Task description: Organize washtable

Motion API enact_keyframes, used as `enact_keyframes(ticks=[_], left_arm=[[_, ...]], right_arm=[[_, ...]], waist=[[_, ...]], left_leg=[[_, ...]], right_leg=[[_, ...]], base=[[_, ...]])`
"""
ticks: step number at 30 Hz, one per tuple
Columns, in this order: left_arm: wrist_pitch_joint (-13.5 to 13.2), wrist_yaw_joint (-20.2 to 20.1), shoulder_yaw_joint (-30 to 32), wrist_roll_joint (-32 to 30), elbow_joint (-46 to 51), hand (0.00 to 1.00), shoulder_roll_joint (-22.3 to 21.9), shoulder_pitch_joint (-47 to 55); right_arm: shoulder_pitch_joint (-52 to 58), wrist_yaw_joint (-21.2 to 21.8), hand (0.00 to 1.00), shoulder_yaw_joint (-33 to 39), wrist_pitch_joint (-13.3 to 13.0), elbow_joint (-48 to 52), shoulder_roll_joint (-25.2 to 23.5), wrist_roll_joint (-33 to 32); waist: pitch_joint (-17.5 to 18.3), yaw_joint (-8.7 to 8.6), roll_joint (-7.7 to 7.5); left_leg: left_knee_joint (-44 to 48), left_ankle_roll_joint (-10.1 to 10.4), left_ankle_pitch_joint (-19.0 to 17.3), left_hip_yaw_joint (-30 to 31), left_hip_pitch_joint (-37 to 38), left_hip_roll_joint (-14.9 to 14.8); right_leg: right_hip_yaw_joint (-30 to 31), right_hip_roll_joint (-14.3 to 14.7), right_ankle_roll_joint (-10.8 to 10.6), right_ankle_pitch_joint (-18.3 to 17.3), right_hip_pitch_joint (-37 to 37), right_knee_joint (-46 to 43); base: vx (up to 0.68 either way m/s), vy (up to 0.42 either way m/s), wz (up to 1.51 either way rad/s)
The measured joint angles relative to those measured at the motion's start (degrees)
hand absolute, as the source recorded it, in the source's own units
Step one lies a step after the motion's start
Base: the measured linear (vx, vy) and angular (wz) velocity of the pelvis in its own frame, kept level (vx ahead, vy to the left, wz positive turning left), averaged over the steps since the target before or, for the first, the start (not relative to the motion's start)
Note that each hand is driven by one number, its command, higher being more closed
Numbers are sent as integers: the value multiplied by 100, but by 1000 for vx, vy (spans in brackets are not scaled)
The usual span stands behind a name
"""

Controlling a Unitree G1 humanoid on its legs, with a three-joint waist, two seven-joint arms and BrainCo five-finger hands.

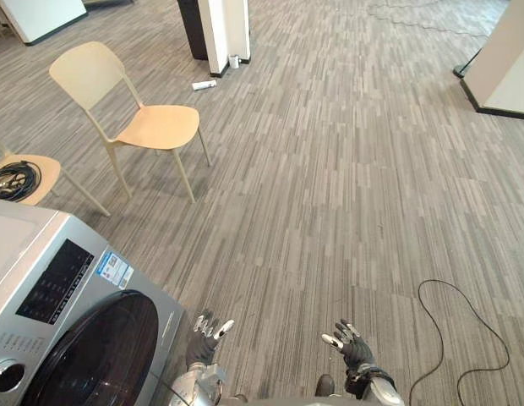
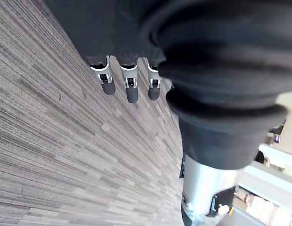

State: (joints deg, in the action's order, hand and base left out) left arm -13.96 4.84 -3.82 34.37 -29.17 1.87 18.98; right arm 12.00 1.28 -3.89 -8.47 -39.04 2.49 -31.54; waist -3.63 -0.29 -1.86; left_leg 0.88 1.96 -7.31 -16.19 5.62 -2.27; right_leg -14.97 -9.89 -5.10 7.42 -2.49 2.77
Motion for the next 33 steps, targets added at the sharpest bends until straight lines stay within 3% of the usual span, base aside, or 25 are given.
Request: enact_keyframes(ticks=[4,6,7,11,13,14,15,16,18,19,21,23,27,28,30,31,32,33], left_arm=[[4,45,-4,-15,1,0,12,-32],[10,47,-5,-19,15,0,-9,-165],[10,54,4,-26,16,0,24,-197],[21,56,-11,-266,17,0,107,-454],[29,38,-45,-374,17,0,113,-512],[40,10,-62,-377,-16,0,66,-474],[59,18,-47,-375,-21,0,-30,-506],[63,10,-50,-377,29,0,-56,-528],[67,12,-57,-357,59,0,-239,-517],[69,6,-58,-325,59,0,-380,-424],[81,-42,-82,-269,65,0,-448,-361],[77,-109,-79,-267,202,0,-448,-374],[47,-245,-94,-233,539,0,-467,-382],[47,-248,-103,-233,549,0,-468,-380],[40,-286,-112,-233,683,0,-492,-320],[40,-312,-103,-234,681,0,-485,-287],[42,-331,-68,-233,675,0,-428,-261],[39,-331,-51,-236,686,0,-344,-207]], right_arm=[[55,2,0,117,0,29,12,-56],[143,11,0,177,4,176,13,-44],[142,9,0,186,6,175,14,-42],[144,9,0,345,-2,186,1,-39],[158,10,0,337,0,200,-6,-36],[174,22,0,339,-1,297,39,-30],[86,20,0,349,1,305,107,-12],[-20,24,0,344,1,303,161,37],[-164,31,0,302,2,312,292,78],[-197,34,0,240,-3,355,326,78],[-266,34,0,221,-21,383,370,69],[-267,32,0,283,-27,389,399,67],[-201,24,0,359,-15,267,514,101],[-181,25,0,358,-13,259,526,143],[-15,30,0,356,-12,226,527,260],[25,30,0,351,0,186,514,293],[76,28,0,344,9,106,454,309],[96,35,0,329,11,103,351,319]], waist=[[-49,-171,135],[-186,-222,281],[-204,-222,279],[-272,-257,251],[-313,-266,184],[-318,-303,289],[-310,-294,349],[-375,-243,398],[-477,-189,513],[-561,-149,593],[-584,-38,616],[-639,-47,531],[-782,-33,311],[-787,-31,300],[-761,-15,383],[-753,6,408],[-718,124,332],[-589,159,215]], left_leg=[[-56,-9,-11,-290,41,-80],[-188,-26,-145,-404,179,-218],[-171,17,-179,-462,216,-277],[-45,352,-390,-501,400,-786],[-52,668,-452,-478,615,-922],[-44,841,-441,-460,757,-1044],[124,916,-394,-449,709,-1198],[997,1007,-257,-429,352,-1425],[2582,746,357,-334,-241,-1841],[3726,588,619,-159,-640,-2155],[5116,690,515,174,-1144,-2108],[5255,674,482,-96,-1482,-2056],[3596,557,382,-602,-2146,-1602],[3205,554,384,-596,-2218,-1471],[1193,716,584,-332,-2385,-1085],[911,710,594,-226,-2435,-1063],[995,369,1180,-97,-2482,-1030],[1079,12,1489,-127,-2502,-846]], right_leg=[[-198,-15,23,-81,-542,-766],[-732,-31,147,-313,-880,-1247],[-888,-27,190,-342,-934,-1258],[-1397,-158,231,-360,-1410,-1447],[-1408,-270,242,-352,-1465,-1333],[-1425,-301,424,-325,-1481,-1538],[-1483,-247,391,-630,-1509,-1838],[-1501,-282,537,-907,-1558,-2184],[-1595,-154,662,-1227,-1178,-2156],[-1625,90,721,-1335,-713,-1853],[-1476,360,757,-1370,-20,-1282],[-1430,462,756,-1370,485,-842],[-1360,410,468,-1570,1260,-345],[-1386,375,404,-1612,1346,-318],[-1483,385,49,-1825,1748,-224],[-1488,403,-62,-1895,1855,-224],[-1435,317,-255,-2012,2012,-227],[-1367,138,-395,-2067,2055,-241]], base=[[-67,-4,-43],[-82,-51,-46],[-26,-79,-47],[155,-107,-10],[421,-241,18],[547,-291,26],[507,-258,25],[527,-371,10],[587,-440,9],[538,-355,-22],[558,-329,-50],[409,-189,-28],[393,-47,-12],[374,126,-2],[409,214,4],[418,287,-13],[428,306,-23],[448,290,-12]])
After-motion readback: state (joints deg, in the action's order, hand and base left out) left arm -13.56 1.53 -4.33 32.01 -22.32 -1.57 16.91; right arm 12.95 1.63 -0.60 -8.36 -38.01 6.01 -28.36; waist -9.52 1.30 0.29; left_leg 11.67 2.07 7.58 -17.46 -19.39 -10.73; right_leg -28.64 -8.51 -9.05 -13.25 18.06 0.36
